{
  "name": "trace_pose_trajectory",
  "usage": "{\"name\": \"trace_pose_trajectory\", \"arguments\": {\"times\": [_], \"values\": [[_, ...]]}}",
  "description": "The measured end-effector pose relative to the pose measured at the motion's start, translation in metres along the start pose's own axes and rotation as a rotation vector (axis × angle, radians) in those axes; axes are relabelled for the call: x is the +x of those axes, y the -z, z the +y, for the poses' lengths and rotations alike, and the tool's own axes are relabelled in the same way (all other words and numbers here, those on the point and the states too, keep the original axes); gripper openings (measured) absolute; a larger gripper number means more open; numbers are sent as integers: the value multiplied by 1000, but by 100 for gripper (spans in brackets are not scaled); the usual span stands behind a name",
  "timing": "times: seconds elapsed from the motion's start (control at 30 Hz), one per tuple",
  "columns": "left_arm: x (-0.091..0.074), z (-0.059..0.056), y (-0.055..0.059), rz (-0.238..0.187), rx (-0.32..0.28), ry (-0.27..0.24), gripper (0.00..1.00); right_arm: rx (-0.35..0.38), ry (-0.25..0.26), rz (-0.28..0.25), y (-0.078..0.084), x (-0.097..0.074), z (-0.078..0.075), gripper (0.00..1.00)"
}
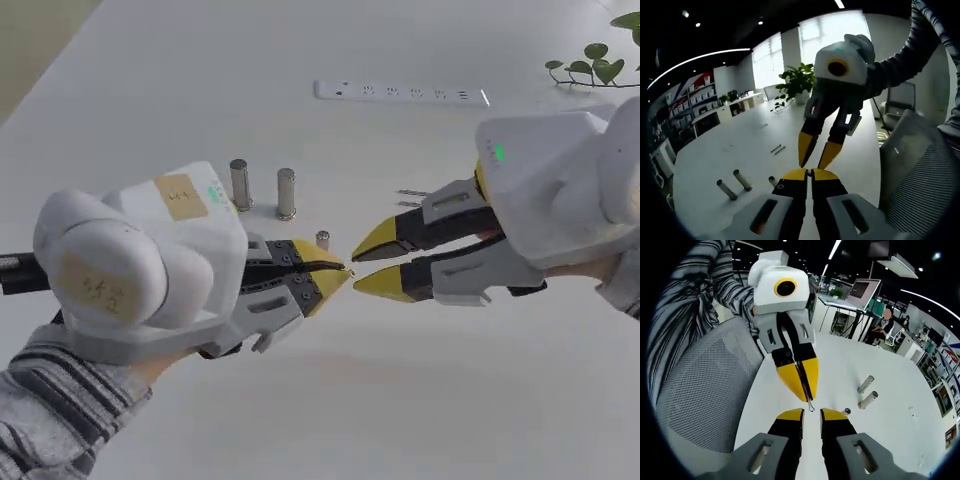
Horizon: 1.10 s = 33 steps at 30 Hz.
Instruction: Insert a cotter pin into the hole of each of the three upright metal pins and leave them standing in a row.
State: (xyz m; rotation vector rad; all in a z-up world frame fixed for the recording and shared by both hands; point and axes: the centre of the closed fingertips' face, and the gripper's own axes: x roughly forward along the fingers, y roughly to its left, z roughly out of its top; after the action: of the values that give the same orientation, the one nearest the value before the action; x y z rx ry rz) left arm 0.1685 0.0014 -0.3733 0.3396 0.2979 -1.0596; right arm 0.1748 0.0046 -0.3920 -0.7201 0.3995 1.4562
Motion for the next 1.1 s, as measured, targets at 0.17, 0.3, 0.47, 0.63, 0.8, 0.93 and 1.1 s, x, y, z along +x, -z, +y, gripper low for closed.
{"name": "trace_pose_trajectory", "arguments": {"times": [0.17,0.3,0.47,0.63,0.8,0.93,1.1], "values": [[0,-8,0,7,71,43,0,1,-46,13,2,3,10,7],[0,-12,1,14,97,71,0,1,-68,16,2,4,15,4],[-1,-16,3,17,112,98,0,-8,-111,17,1,4,25,0],[-2,-17,9,37,115,101,0,-11,-119,25,2,4,27,0],[-4,-13,10,24,60,78,0,-17,-109,20,0,3,25,0],[-4,-11,9,7,12,62,0,-38,-95,19,0,3,22,0],[-3,-8,10,-2,-23,43,0,-53,-80,27,1,3,19,0]]}}
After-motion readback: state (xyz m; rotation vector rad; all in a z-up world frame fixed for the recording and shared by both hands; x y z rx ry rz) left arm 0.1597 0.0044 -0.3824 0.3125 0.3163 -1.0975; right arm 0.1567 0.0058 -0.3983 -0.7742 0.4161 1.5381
